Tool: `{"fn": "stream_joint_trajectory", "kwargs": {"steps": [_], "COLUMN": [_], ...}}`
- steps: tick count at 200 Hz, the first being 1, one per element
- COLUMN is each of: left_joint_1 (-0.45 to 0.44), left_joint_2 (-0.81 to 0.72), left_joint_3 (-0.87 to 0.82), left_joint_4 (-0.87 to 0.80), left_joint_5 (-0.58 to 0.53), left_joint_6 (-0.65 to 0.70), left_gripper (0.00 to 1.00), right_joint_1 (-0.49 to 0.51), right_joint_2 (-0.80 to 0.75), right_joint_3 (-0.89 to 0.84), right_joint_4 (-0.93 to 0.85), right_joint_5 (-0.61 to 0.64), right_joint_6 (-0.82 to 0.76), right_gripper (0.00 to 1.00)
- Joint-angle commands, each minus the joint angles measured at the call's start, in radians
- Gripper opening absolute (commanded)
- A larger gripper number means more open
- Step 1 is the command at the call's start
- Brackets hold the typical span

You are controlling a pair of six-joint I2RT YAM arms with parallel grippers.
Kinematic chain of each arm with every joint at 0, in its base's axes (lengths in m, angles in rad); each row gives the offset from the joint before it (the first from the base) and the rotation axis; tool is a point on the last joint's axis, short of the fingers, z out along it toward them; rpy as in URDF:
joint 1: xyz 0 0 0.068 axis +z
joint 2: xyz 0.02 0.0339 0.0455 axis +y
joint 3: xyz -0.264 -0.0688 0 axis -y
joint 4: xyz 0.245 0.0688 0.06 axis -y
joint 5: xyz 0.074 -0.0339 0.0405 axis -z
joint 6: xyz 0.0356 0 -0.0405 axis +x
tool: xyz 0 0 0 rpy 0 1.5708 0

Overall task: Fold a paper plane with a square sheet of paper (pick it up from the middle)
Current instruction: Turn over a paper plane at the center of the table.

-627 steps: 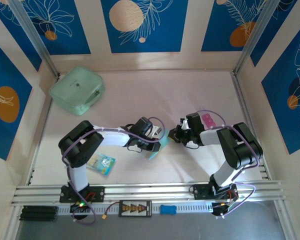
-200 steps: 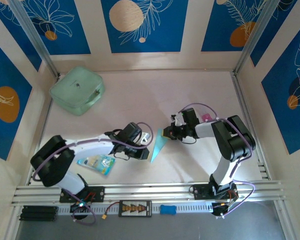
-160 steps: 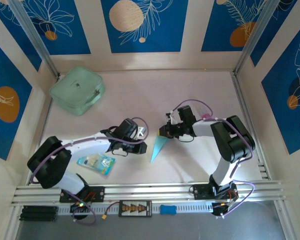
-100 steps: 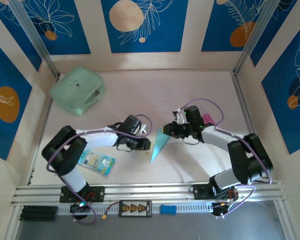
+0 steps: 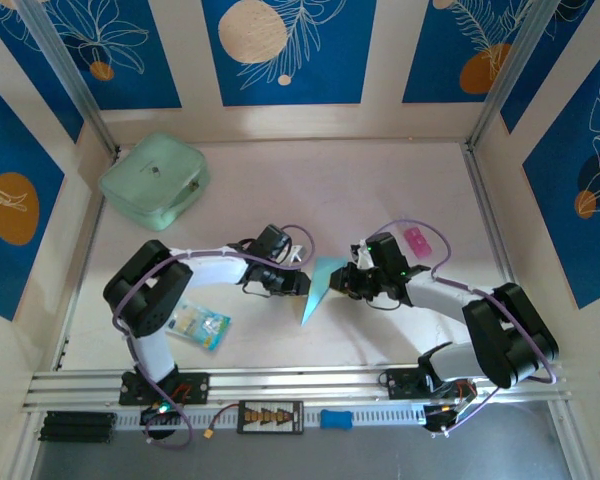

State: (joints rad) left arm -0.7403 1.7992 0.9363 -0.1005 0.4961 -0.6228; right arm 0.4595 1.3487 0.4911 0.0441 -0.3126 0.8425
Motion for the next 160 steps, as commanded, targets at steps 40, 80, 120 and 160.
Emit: {"fn": "stream_joint_trajectory", "kwargs": {"steps": [40,80,120,160], "left_joint_1": [-0.001,-0.005,-0.007,-0.012], "left_joint_2": [0.044,0.059,0.064,0.07], "left_joint_3": [0.056,0.062,0.071,0.075], "left_joint_4": [-0.017,-0.035,-0.093,-0.094], "left_joint_5": [0.067,0.081,0.077,0.135], "left_joint_6": [0.027,0.031,0.06,0.074], "left_gripper": [0.28,0.29,0.29,0.31], "right_joint_1": [0.011,0.01,0.01,0.016], "right_joint_2": [0.03,0.047,0.063,0.086], "right_joint_3": [-0.035,-0.054,-0.059,-0.065], "right_joint_4": [0.03,0.05,0.073,0.131], "right_joint_5": [0.006,0.001,-0.009,-0.044], "right_joint_6": [0.057,0.082,0.092,0.106], "right_gripper": [0.23,0.23,0.22,0.22]}}
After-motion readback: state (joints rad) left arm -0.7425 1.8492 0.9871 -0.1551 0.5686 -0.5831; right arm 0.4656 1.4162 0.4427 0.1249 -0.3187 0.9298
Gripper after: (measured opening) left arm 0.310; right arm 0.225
